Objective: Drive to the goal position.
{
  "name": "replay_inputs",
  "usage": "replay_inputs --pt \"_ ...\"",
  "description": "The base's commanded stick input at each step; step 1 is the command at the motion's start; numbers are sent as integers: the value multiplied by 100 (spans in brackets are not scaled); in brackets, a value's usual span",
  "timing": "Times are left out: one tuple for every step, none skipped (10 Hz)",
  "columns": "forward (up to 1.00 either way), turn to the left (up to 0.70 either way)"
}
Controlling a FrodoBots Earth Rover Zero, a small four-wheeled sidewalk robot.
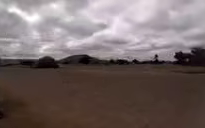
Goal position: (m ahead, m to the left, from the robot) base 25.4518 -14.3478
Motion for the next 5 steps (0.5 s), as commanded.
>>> replay_inputs --pt "45 -27" --pt "45 -27" --pt "45 -27" --pt "45 -27" --pt "45 -27"
